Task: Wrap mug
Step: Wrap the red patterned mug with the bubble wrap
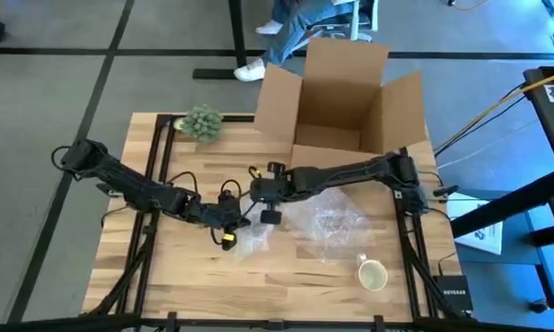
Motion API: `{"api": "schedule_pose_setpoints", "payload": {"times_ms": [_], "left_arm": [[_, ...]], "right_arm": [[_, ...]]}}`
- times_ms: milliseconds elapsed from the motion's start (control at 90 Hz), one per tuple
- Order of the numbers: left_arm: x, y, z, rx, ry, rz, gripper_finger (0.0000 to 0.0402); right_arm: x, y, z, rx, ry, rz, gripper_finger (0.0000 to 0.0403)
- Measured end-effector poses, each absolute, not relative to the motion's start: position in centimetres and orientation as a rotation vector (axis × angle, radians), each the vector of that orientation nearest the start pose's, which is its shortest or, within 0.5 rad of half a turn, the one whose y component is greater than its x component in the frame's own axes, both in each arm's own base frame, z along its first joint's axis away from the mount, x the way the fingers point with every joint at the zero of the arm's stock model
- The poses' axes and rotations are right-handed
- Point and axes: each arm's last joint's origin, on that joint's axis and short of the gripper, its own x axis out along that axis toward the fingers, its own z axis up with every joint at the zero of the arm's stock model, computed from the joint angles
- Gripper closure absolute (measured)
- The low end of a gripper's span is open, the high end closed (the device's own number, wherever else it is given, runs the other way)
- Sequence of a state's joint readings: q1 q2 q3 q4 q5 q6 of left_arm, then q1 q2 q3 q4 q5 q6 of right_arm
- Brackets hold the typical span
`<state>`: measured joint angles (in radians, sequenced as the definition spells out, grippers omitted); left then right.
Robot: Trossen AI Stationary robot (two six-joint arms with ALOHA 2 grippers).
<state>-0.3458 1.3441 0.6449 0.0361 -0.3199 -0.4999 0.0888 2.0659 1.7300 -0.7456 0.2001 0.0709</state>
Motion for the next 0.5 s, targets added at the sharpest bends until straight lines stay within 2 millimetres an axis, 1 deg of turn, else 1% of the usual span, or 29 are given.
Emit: {"api": "schedule_pose_setpoints", "payload": {"times_ms": [189,300,389,500], "left_arm": [[24.9,-8.0,19.0,-0.266,0.613,0.130,0.0400],[25.0,-8.0,19.0,-0.265,0.613,0.129,0.0400],[25.0,-8.0,19.1,-0.267,0.612,0.130,0.0400],[25.0,-8.0,19.1,-0.269,0.611,0.130,0.0400]], "right_arm": [[44.3,6.1,23.6,-0.086,0.985,-0.043,0.0402],[44.2,7.4,23.7,-0.085,0.974,0.006,0.0402],[44.2,8.2,23.5,-0.093,0.972,0.023,0.0402],[44.5,8.7,23.3,-0.091,0.942,0.036,0.0402]]}}
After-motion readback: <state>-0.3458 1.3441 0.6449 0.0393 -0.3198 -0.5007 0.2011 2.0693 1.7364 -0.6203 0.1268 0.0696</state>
